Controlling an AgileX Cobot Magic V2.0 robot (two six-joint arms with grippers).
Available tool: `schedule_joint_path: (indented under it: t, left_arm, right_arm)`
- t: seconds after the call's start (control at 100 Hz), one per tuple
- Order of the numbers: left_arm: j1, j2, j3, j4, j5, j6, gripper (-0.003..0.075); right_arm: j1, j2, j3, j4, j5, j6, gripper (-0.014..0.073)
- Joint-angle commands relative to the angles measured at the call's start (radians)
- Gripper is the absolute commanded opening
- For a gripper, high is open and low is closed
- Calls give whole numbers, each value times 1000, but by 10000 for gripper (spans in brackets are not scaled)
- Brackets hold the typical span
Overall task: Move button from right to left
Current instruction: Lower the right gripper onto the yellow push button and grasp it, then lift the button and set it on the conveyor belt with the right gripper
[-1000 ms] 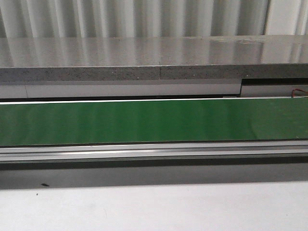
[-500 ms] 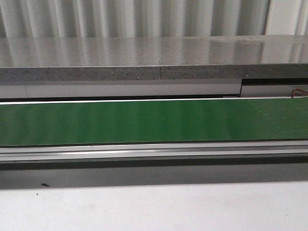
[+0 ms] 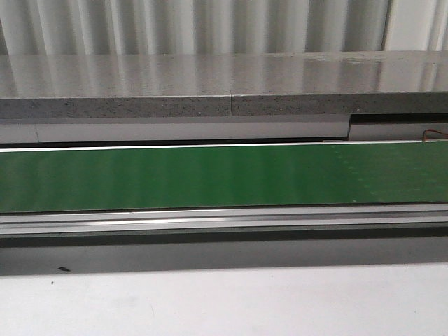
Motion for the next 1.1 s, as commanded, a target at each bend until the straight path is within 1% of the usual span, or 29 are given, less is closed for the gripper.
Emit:
schedule_joint_path:
  t: [0.0,0.13,0.25,0.43,0.54,0.74,1.02,1.09]
  left_arm:
    - [-2,-33,40,-2,-84,-11,-20]
    - [-2,-33,40,-2,-84,-11,-20]
    - [-2,-33,40,-2,-84,-11,-20]
    - [-2,-33,40,-2,-84,-11,-20]
    - [-2,-33,40,-2,-84,-11,-20]
    - [-2,-33,40,-2,-84,-11,-20]
    - [-2,-33,40,-2,-84,-11,-20]
    - [-2,-33,40,-2,-84,-11,-20]
  right_arm:
    - [2,-107,-69,-1,49,-8,132]
    - [34,-180,-119,17,113,-8,132]
    - [83,-233,-122,56,160,-8,132]
    - [177,-250,-119,60,225,-8,132]
    - [216,-250,-96,60,224,-8,132]
    - [224,-248,-63,59,147,-8,132]
    - [224,-178,-63,58,139,-8,134]
    - [224,-171,-63,58,142,-8,164]
